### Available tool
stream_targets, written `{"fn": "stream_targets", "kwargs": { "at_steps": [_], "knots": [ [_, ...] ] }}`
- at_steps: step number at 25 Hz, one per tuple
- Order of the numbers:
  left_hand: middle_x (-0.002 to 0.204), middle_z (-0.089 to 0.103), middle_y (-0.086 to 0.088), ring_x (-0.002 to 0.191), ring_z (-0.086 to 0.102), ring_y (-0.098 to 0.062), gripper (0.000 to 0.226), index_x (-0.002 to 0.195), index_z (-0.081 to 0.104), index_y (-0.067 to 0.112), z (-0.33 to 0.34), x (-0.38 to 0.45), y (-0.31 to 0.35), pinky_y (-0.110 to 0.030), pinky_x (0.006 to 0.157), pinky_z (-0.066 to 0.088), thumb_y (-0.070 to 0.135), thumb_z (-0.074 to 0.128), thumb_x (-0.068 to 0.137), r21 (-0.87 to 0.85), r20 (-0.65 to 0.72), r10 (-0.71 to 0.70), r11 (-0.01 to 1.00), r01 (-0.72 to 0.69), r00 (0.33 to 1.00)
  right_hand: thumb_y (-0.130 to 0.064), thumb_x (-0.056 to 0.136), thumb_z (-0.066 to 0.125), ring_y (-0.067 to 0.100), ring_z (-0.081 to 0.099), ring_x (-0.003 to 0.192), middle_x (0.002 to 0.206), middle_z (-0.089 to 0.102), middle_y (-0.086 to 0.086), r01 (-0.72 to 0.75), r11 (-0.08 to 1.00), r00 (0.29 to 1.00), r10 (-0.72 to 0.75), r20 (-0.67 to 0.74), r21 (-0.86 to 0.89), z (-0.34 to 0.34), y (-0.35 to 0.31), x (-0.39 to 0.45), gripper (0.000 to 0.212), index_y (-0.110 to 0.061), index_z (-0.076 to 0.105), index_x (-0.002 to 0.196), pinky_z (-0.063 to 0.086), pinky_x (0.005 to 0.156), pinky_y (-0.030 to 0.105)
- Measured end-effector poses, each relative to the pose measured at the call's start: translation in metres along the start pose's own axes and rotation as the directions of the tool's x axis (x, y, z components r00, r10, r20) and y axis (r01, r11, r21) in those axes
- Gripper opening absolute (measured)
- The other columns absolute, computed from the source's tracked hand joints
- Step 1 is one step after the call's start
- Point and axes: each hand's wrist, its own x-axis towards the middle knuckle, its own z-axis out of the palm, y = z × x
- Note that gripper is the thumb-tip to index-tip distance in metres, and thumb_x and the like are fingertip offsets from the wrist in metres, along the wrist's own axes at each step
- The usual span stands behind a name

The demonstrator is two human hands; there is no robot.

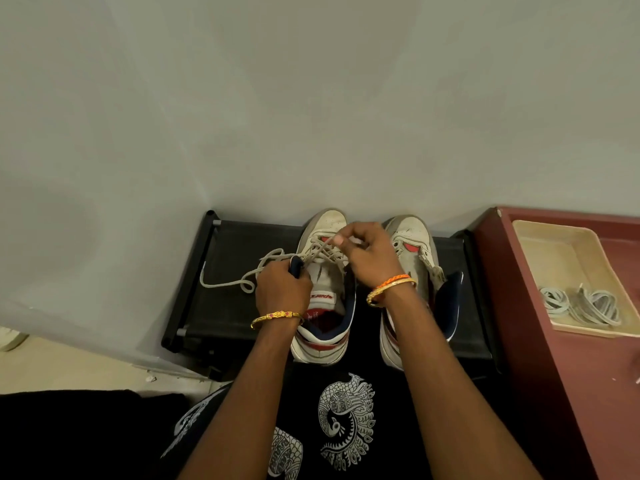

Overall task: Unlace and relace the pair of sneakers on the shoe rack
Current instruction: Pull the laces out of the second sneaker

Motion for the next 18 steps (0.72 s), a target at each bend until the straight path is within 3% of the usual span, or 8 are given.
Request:
{"fn": "stream_targets", "kwargs": {
  "at_steps": [2, 4, 6, 8, 10, 13, 15, 18],
  "knots": [
    [0.072, 0.053, 0.000, 0.068, 0.048, -0.012, 0.016, 0.091, 0.067, 0.006, 0.001, 0.001, 0.000, -0.022, 0.061, 0.035, 0.020, 0.059, 0.091, -0.022, 0.015, -0.020, 1.000, 0.020, 1.000, -0.003, 0.089, 0.056, 0.013, 0.056, 0.079, 0.084, 0.063, 0.003, 0.009, 0.930, 0.996, 0.025, -0.086, 0.367, -0.022, -0.012, -0.001, 0.020, -0.015, 0.059, 0.073, 0.047, 0.073, 0.029],
    [0.068, 0.051, 0.002, 0.064, 0.047, -0.010, 0.017, 0.093, 0.067, 0.004, 0.002, 0.001, 0.000, -0.022, 0.058, 0.035, 0.019, 0.059, 0.091, -0.029, 0.028, -0.025, 0.999, 0.026, 0.999, 0.000, 0.094, 0.046, 0.016, 0.063, 0.082, 0.081, 0.067, 0.001, -0.019, 0.649, 0.996, 0.080, -0.044, 0.761, -0.037, -0.027, -0.004, 0.023, -0.011, 0.053, 0.075, 0.052, 0.071, 0.029],
    [0.067, 0.050, 0.003, 0.061, 0.045, -0.008, 0.017, 0.093, 0.068, 0.003, 0.002, 0.001, 0.001, -0.019, 0.052, 0.033, 0.018, 0.059, 0.091, -0.036, 0.047, -0.029, 0.999, 0.031, 0.998, -0.004, 0.098, 0.039, 0.015, 0.068, 0.068, 0.072, 0.069, 0.003, -0.097, 0.451, 0.990, 0.136, 0.039, 0.887, -0.030, -0.036, -0.008, 0.022, -0.010, 0.048, 0.079, 0.055, 0.066, 0.029],
    [0.068, 0.051, 0.002, 0.062, 0.046, -0.009, 0.016, 0.093, 0.068, 0.004, 0.002, 0.001, 0.001, -0.017, 0.052, 0.033, 0.018, 0.059, 0.090, -0.055, 0.066, -0.035, 0.998, 0.038, 0.997, -0.011, 0.099, 0.042, 0.008, 0.059, 0.049, 0.065, 0.062, 0.004, -0.095, 0.745, 0.984, 0.169, -0.049, 0.660, -0.010, -0.036, -0.012, 0.019, -0.013, 0.047, 0.081, 0.050, 0.052, 0.025],
    [0.065, 0.051, 0.002, 0.062, 0.046, -0.009, 0.014, 0.086, 0.067, 0.006, 0.002, 0.000, 0.002, -0.019, 0.052, 0.033, 0.017, 0.060, 0.090, -0.066, 0.077, -0.039, 0.997, 0.044, 0.996, -0.018, 0.096, 0.047, 0.014, 0.059, 0.059, 0.073, 0.059, 0.006, 0.009, 0.998, 0.996, -0.015, -0.087, -0.066, 0.010, -0.029, -0.013, 0.006, -0.013, 0.051, 0.093, 0.043, 0.056, 0.027],
    [0.061, 0.048, 0.003, 0.063, 0.047, -0.011, 0.017, 0.074, 0.062, 0.010, 0.003, -0.002, 0.002, -0.022, 0.054, 0.033, 0.014, 0.059, 0.090, -0.061, 0.062, -0.033, 0.997, 0.037, 0.998, -0.021, 0.096, 0.047, 0.029, 0.062, 0.098, 0.105, 0.065, 0.012, 0.117, 0.656, 0.992, -0.040, 0.120, -0.746, 0.028, -0.025, -0.013, 0.026, -0.010, 0.056, 0.118, 0.049, 0.080, 0.034],
    [0.066, 0.050, 0.000, 0.062, 0.046, -0.011, 0.015, 0.081, 0.065, 0.006, 0.003, -0.002, 0.003, -0.019, 0.052, 0.032, 0.016, 0.059, 0.090, -0.051, 0.046, -0.020, 0.998, 0.022, 0.999, -0.020, 0.098, 0.044, 0.029, 0.061, 0.103, 0.113, 0.064, 0.011, 0.115, 0.531, 0.989, 0.021, 0.149, -0.839, 0.033, -0.025, -0.013, 0.028, -0.010, 0.058, 0.119, 0.049, 0.086, 0.035],
    [0.077, 0.054, -0.007, 0.068, 0.048, -0.015, 0.015, 0.078, 0.062, 0.008, 0.002, -0.002, 0.000, -0.020, 0.052, 0.030, 0.016, 0.059, 0.090, -0.047, 0.039, -0.014, 0.999, 0.016, 0.999, -0.031, 0.096, 0.046, 0.027, 0.062, 0.101, 0.109, 0.066, 0.008, 0.142, 0.539, 0.981, 0.035, 0.190, -0.830, 0.031, -0.025, -0.017, 0.030, -0.019, 0.064, 0.116, 0.048, 0.085, 0.033]
  ]
}}
